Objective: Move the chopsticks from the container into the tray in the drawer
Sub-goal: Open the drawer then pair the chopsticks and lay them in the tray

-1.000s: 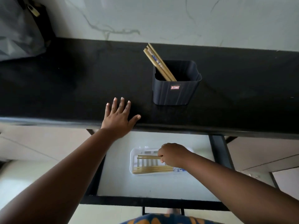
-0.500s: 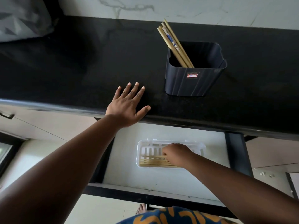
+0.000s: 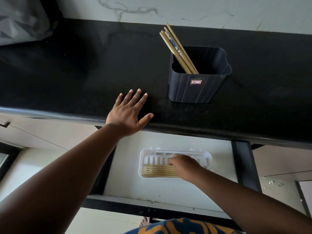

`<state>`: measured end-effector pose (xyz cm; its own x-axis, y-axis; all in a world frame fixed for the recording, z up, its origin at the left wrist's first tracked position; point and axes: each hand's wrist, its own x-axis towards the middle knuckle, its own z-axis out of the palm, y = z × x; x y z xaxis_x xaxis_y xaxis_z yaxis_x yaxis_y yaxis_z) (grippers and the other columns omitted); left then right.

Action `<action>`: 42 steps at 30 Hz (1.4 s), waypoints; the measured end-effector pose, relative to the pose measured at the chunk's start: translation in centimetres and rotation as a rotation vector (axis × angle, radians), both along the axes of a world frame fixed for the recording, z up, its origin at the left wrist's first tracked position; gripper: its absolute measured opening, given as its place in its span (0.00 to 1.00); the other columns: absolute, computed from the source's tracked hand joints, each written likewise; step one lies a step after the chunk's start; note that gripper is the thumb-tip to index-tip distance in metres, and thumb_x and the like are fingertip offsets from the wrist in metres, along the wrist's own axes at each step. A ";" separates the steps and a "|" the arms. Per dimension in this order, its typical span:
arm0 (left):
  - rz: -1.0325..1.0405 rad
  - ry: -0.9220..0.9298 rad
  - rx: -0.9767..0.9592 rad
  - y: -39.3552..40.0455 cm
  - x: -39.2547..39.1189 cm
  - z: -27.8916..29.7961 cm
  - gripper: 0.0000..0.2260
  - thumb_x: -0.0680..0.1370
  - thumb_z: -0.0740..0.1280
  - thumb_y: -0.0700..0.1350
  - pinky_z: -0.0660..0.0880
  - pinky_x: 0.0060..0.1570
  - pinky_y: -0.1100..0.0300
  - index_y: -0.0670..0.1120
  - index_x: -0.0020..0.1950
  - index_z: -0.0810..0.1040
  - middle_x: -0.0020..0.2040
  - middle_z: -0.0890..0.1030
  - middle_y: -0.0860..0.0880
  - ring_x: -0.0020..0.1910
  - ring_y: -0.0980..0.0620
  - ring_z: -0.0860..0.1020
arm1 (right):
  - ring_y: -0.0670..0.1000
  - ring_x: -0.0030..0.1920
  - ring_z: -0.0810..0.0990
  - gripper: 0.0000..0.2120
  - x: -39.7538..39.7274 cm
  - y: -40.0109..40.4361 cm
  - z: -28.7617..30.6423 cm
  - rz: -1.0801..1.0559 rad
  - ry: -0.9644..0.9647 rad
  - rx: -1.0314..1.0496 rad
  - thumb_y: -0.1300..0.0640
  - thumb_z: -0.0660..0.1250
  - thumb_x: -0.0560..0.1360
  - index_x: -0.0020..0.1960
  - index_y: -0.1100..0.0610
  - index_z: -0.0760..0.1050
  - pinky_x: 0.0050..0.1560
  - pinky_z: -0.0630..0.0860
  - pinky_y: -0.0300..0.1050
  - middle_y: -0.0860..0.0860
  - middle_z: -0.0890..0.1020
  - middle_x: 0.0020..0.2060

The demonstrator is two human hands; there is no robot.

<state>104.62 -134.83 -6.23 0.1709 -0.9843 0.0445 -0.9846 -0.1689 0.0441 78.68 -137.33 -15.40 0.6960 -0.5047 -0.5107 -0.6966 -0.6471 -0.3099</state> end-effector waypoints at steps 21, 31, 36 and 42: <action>0.021 0.026 0.027 0.1 -0.3 0.1 0.38 0.73 0.37 0.71 0.42 0.76 0.49 0.53 0.79 0.47 0.80 0.48 0.51 0.79 0.49 0.44 | 0.43 0.44 0.83 0.06 0.7 -4.4 25.2 -0.183 -0.405 0.515 0.54 0.71 0.75 0.50 0.45 0.82 0.50 0.79 0.41 0.46 0.86 0.46; 0.105 0.077 0.091 -1.1 -1.7 0.6 0.36 0.77 0.43 0.69 0.39 0.75 0.48 0.51 0.79 0.44 0.80 0.43 0.50 0.78 0.47 0.40 | 0.47 0.33 0.82 0.07 4.1 -12.8 26.1 -0.582 -0.681 -0.076 0.62 0.67 0.76 0.44 0.52 0.81 0.31 0.76 0.39 0.48 0.83 0.40; 0.125 0.078 -0.002 -0.9 -1.8 0.1 0.39 0.73 0.37 0.72 0.39 0.76 0.50 0.53 0.80 0.46 0.80 0.45 0.51 0.78 0.49 0.41 | 0.46 0.34 0.79 0.08 6.4 -15.4 26.2 -0.454 -0.545 -0.337 0.60 0.66 0.75 0.40 0.50 0.82 0.31 0.71 0.39 0.45 0.82 0.35; 0.122 0.090 -0.057 -0.9 -1.6 -0.3 0.40 0.72 0.37 0.74 0.38 0.75 0.53 0.55 0.79 0.46 0.78 0.44 0.54 0.77 0.52 0.39 | 0.50 0.48 0.80 0.11 9.0 -17.8 24.7 -0.323 -0.425 -0.361 0.54 0.69 0.74 0.56 0.51 0.76 0.45 0.79 0.48 0.48 0.82 0.49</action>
